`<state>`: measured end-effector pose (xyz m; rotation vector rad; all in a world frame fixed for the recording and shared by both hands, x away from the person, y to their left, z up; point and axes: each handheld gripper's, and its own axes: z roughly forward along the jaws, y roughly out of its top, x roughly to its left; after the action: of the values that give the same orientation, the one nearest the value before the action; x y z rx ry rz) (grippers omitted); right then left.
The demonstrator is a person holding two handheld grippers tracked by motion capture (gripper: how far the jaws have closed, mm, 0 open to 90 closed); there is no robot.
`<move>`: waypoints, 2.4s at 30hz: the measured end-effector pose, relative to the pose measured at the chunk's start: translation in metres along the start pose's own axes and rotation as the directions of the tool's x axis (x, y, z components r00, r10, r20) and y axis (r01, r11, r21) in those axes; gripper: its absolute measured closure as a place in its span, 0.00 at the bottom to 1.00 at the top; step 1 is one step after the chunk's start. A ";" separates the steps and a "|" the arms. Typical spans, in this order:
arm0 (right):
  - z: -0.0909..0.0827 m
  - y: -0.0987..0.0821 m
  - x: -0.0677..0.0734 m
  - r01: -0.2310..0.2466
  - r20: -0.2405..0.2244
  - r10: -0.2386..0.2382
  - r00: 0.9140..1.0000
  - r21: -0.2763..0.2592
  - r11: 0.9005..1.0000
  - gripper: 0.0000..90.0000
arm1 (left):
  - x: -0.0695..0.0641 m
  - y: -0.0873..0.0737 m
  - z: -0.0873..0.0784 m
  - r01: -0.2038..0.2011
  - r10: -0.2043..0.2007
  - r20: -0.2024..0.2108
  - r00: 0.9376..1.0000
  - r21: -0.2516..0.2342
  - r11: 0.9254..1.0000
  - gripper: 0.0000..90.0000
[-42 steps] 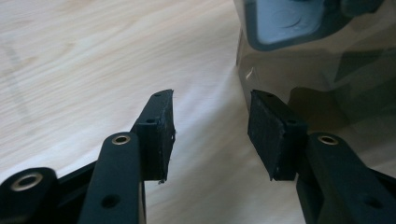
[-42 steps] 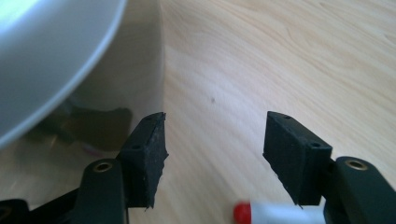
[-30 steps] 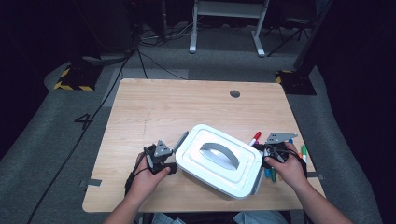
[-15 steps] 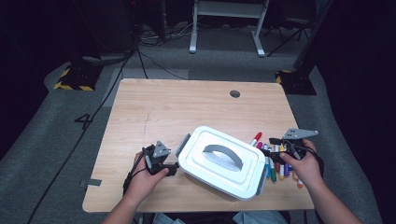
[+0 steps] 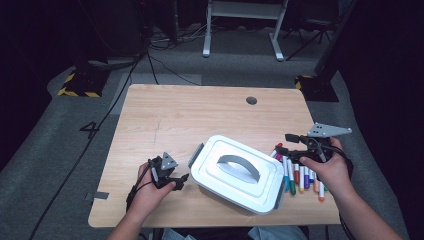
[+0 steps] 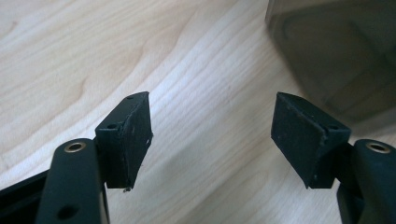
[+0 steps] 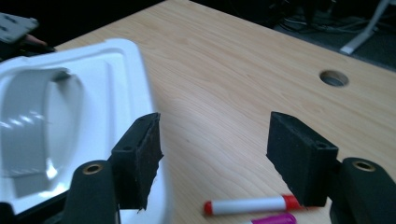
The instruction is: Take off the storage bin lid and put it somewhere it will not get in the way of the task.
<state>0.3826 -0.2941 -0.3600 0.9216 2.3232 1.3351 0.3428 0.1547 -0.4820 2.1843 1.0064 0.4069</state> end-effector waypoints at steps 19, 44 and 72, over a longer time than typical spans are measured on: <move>0.036 0.033 0.089 0.227 -0.264 -0.195 0.945 0.097 0.969 0.58 | 0.011 -0.027 -0.004 0.034 -0.034 -0.011 0.999 0.054 0.998 0.31; 0.042 0.065 0.090 0.198 -0.252 -0.157 0.955 0.146 0.969 0.75 | 0.012 -0.030 0.001 0.007 -0.007 0.009 1.000 0.010 1.000 0.18; 0.140 0.095 -0.038 0.038 -0.002 -0.038 0.999 0.103 0.994 0.75 | 0.014 -0.030 0.002 -0.009 0.009 0.033 0.999 0.015 1.000 0.17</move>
<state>0.5232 -0.1931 -0.3536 0.9031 2.4171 1.2108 0.3364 0.1781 -0.5043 2.2027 0.9851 0.3674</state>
